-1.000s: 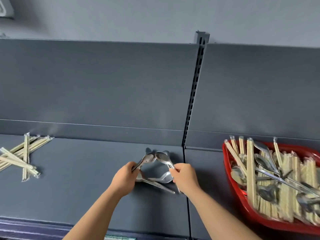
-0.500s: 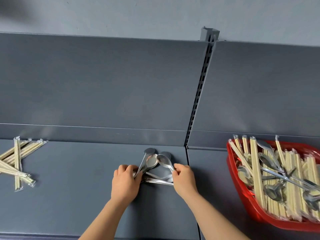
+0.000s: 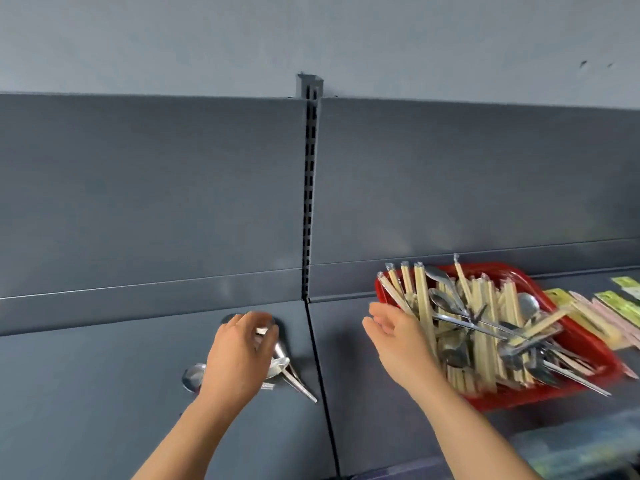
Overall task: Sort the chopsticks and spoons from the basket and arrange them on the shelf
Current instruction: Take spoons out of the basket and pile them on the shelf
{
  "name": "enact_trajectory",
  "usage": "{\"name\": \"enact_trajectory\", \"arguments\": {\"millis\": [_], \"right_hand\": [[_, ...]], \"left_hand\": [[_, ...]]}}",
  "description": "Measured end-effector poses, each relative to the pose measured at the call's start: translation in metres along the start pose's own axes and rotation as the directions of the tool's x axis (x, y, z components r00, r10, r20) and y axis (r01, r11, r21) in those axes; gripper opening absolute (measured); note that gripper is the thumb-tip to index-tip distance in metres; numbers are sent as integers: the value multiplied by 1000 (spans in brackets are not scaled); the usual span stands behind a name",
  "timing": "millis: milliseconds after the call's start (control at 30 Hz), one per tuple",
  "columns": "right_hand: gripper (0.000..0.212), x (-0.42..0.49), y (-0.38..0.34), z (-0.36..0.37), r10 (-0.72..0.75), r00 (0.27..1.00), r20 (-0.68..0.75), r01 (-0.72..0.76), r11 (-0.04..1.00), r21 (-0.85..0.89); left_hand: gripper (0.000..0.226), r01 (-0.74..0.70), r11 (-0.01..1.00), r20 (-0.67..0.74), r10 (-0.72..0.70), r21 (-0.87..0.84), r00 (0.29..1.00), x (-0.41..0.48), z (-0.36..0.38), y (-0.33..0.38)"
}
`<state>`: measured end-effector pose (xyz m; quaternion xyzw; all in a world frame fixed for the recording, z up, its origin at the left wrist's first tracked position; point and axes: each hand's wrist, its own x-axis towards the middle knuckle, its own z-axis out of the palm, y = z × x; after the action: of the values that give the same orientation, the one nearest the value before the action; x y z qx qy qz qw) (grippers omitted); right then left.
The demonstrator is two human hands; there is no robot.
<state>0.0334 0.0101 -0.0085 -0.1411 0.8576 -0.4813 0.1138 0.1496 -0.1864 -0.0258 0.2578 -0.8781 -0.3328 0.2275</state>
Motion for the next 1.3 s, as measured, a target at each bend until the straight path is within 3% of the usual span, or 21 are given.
{"name": "enact_trajectory", "arguments": {"millis": [133,233,467,567,700,867,1033,1133,1233,1300], "right_hand": [[17,-5,19,-87,1,986,-167,-8,999,-39],[20,5,46,-142,12,978,-208,-38,992,-121],[28,54,100,-194,68,988,-137,-103,958,-267],[30,77,111,-202,87,992,-87,-110,944,-310],[36,105,112,-206,164,986,-1,-147,879,-453],[28,127,109,-210,239,968,77,-168,844,-509],[21,124,124,-228,69,978,195,23,900,-434],[25,113,130,-232,17,962,271,71,948,-312],[34,106,131,-219,29,941,336,99,929,-357],[24,105,131,-213,7,946,323,128,911,-393]], "left_hand": [[15,-144,986,91,151,-83,984,8,39,67],[18,-198,976,212,214,-94,953,15,81,112],[39,-114,975,396,31,188,918,35,164,170],[40,-71,962,376,-35,265,926,41,181,176],[13,51,975,329,-121,215,937,45,190,175],[12,80,985,226,-113,151,968,43,190,177],[5,61,998,290,-66,24,955,39,199,192],[6,-4,992,295,-34,125,955,35,205,199],[10,-6,967,199,-47,255,979,32,205,197],[16,7,937,128,-56,350,990,28,202,195]]}}
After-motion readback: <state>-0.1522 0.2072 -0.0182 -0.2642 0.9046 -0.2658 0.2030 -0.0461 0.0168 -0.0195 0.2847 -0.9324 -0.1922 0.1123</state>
